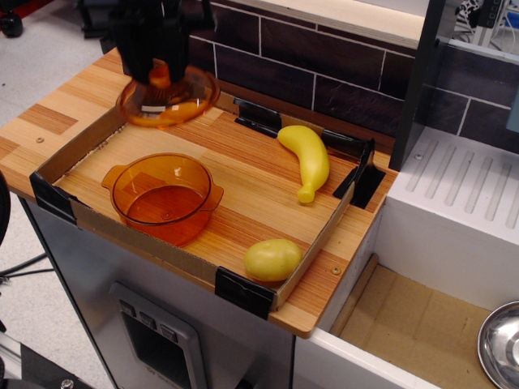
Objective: Take lid off pot
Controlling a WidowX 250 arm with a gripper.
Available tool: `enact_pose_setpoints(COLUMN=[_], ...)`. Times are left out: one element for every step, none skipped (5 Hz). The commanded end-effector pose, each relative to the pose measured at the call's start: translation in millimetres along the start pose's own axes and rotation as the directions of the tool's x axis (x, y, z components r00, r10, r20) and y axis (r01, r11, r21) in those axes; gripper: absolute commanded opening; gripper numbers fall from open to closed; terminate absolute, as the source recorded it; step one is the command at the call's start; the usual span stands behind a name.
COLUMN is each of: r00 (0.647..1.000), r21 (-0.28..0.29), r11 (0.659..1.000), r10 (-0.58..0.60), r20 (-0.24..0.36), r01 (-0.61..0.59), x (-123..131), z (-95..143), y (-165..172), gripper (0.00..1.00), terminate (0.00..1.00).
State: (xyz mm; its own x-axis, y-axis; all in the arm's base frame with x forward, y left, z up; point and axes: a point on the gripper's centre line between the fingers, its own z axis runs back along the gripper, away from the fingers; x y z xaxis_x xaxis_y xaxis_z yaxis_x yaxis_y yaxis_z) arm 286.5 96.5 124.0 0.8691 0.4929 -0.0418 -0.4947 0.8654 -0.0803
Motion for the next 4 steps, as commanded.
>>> enact_pose_setpoints(r00=[0.997, 0.994, 0.993, 0.993], r21=[0.005, 0.026, 0.036, 0.052], r11=[0.999, 0.997, 0.996, 0.994], r10=[0.043, 0.068, 0.08, 0.097], r20=[0.067, 0.083, 0.087, 0.066], r01=[-0.043, -0.07, -0.083, -0.101], x=[28.7, 37.9, 44.6, 50.1], z=[2.1, -12.0, -21.0, -32.0], y=[-8.4, -5.6, -4.5, -5.6], gripper=[0.0, 0.0, 0.0, 0.0], terminate=[0.0, 0.0, 0.0, 0.0])
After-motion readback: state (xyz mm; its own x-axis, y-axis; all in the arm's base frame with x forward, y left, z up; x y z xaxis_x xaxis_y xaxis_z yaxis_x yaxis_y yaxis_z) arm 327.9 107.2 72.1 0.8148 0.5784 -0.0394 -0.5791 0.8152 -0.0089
